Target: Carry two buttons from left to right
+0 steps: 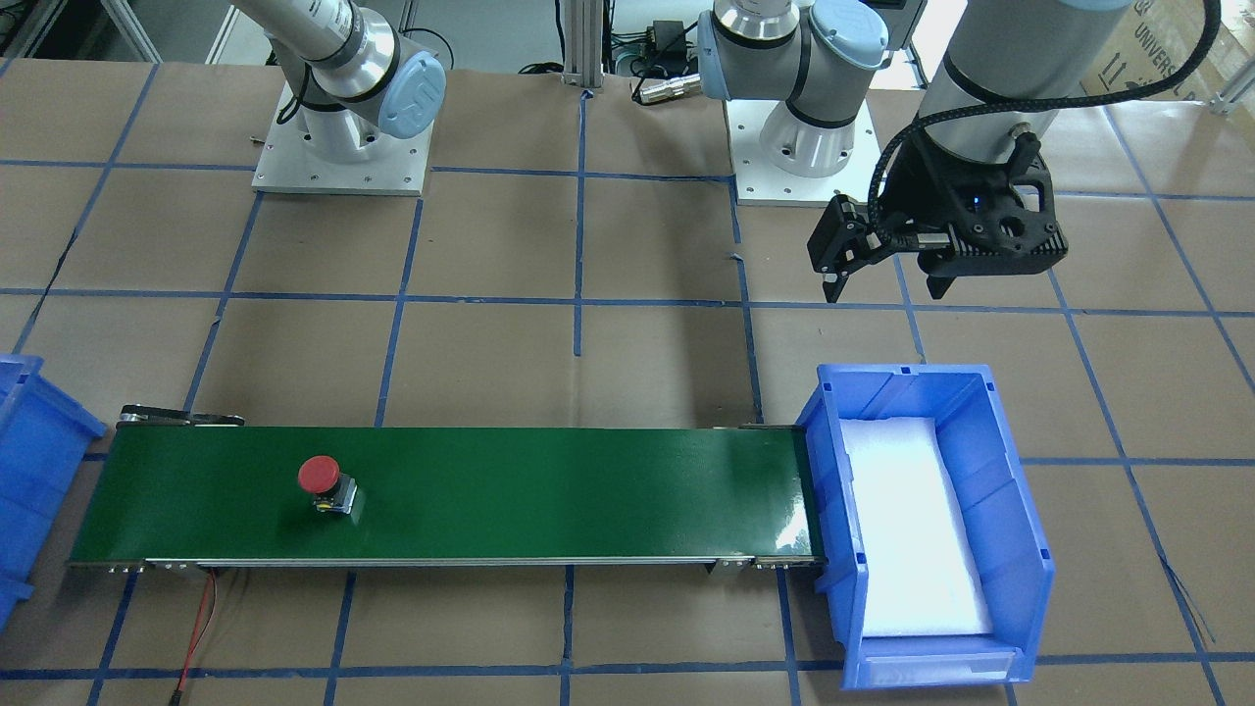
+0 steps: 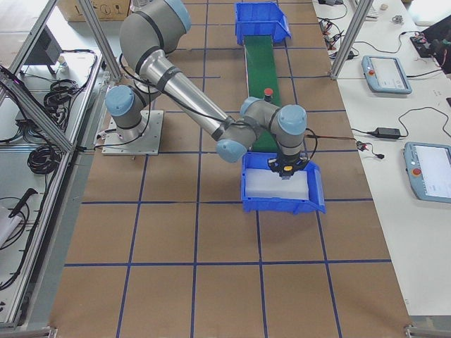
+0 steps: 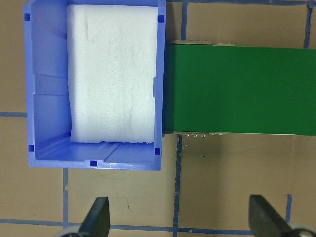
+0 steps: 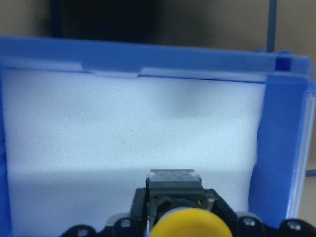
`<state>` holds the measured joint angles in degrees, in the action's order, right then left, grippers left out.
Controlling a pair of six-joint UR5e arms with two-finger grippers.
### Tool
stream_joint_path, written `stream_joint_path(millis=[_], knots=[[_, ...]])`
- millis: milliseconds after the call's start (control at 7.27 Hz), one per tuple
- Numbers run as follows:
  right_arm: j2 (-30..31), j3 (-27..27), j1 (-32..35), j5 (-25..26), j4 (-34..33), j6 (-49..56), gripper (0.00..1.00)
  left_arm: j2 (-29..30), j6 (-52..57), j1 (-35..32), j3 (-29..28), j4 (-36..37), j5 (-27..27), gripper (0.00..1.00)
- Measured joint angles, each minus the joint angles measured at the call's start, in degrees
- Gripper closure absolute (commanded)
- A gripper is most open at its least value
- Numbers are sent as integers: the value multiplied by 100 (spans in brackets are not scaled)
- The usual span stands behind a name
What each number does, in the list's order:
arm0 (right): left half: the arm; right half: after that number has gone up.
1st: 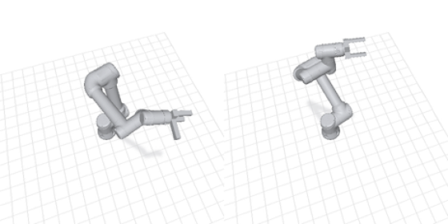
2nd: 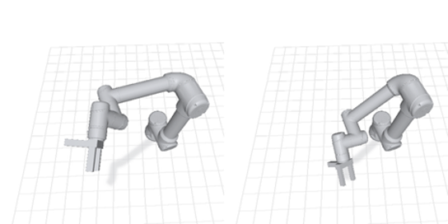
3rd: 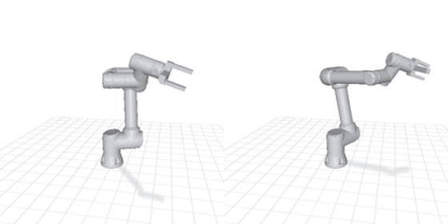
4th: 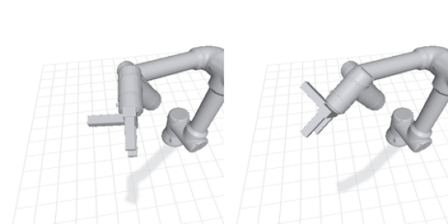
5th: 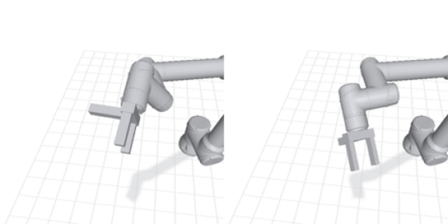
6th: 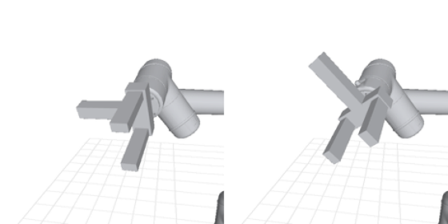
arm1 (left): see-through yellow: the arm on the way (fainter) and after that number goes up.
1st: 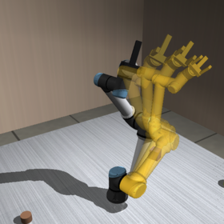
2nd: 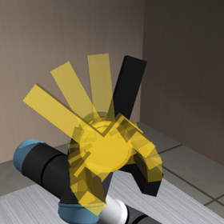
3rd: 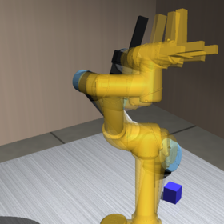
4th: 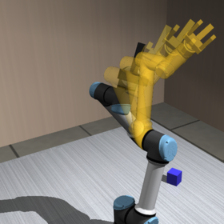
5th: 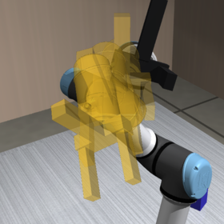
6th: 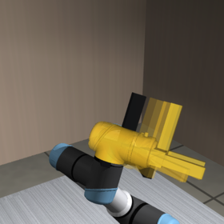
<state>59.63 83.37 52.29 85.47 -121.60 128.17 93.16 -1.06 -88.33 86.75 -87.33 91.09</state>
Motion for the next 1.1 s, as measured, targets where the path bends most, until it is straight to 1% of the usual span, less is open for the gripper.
stream_joint_path(millis=[138, 275, 550, 826, 963, 1101], knots=[[-232, 2, -83, 5, -176, 173, 17, 0, 1, 0, 0, 2, 0, 0], [-340, 8, -114, 19, -168, 247, 0, 0, 1, 0, 0, 6, 3, 0], [-382, -5, -128, 28, 61, 275, 0, 0, 1, 0, 0, 11, 5, 0], [-306, -44, -102, 21, 141, 241, 1, 0, 6, 0, 0, 19, 5, 0], [-164, -55, -20, 13, 245, 191, 3, 0, 8, 0, 0, 22, 5, 0], [79, -67, 177, 6, 508, 115, 2, 0, 9, 0, 0, 22, 5, 0]])
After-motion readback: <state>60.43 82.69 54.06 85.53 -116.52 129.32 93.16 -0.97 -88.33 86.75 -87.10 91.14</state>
